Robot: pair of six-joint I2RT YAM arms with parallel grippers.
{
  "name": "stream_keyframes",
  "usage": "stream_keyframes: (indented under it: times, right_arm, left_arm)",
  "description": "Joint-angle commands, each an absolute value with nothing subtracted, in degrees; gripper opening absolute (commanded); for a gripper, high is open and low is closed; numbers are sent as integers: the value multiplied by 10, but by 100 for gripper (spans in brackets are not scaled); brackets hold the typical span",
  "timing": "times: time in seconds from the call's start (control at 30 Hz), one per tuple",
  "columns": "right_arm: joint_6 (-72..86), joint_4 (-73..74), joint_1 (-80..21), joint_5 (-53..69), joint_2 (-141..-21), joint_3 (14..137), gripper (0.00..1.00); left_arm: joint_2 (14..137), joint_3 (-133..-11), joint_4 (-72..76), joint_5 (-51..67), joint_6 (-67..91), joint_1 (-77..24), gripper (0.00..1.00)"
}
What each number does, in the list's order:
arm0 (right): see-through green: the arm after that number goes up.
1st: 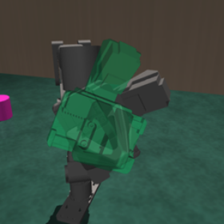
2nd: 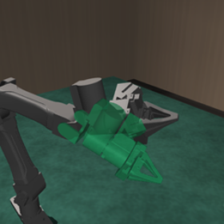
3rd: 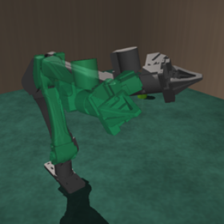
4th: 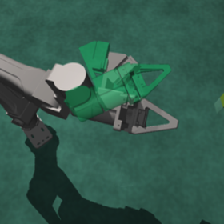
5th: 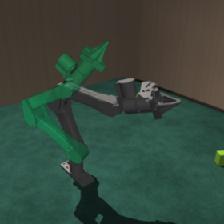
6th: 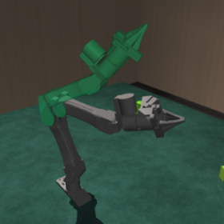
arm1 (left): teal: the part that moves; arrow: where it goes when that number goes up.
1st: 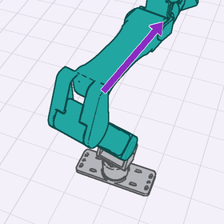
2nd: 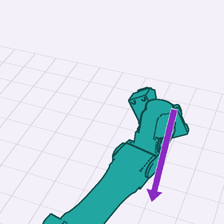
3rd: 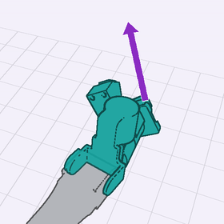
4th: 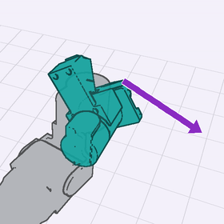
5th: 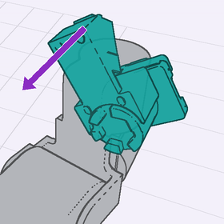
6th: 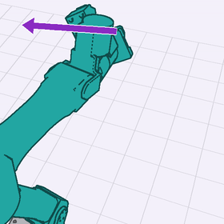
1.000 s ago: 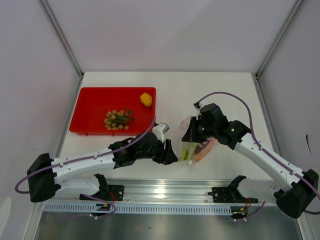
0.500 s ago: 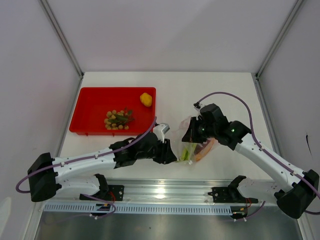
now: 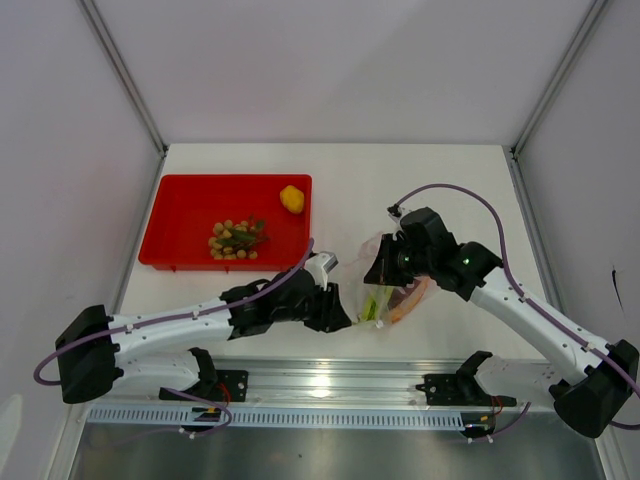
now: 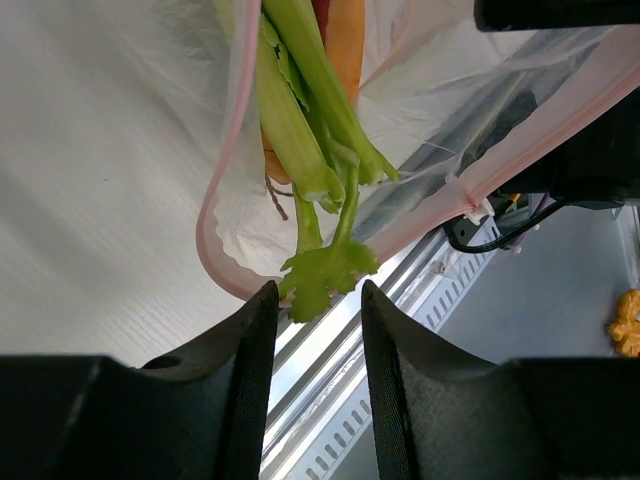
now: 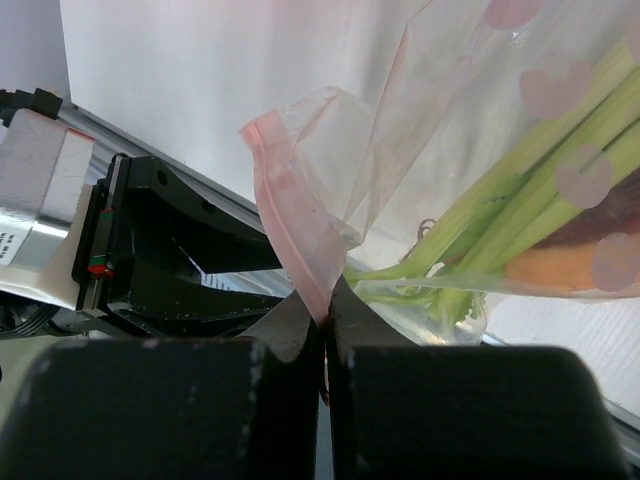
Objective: Place the food in the zip-top bag and seal the zipper
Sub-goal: Adjust the zipper food storage bag at the center of the board.
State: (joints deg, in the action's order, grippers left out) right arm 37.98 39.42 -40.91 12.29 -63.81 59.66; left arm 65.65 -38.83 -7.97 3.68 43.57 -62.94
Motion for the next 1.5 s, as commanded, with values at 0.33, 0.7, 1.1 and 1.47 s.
stream_keyframes:
  times: [0.33, 0.7, 1.1, 1.47]
  right_arm:
    - [390, 385, -415, 119, -625, 609, 0]
    - [393, 383, -426, 115, -630, 607, 0]
    - [403, 376, -432, 110, -635, 612, 0]
    - [413, 374, -439, 95, -632, 612, 0]
  left_arm:
    - [667, -392, -54, 34, 436, -635, 21]
    - [730, -479, -69, 38, 412, -633, 1]
    - [877, -545, -41, 77, 424, -628, 1]
    - [947, -542, 19, 102, 448, -613, 1]
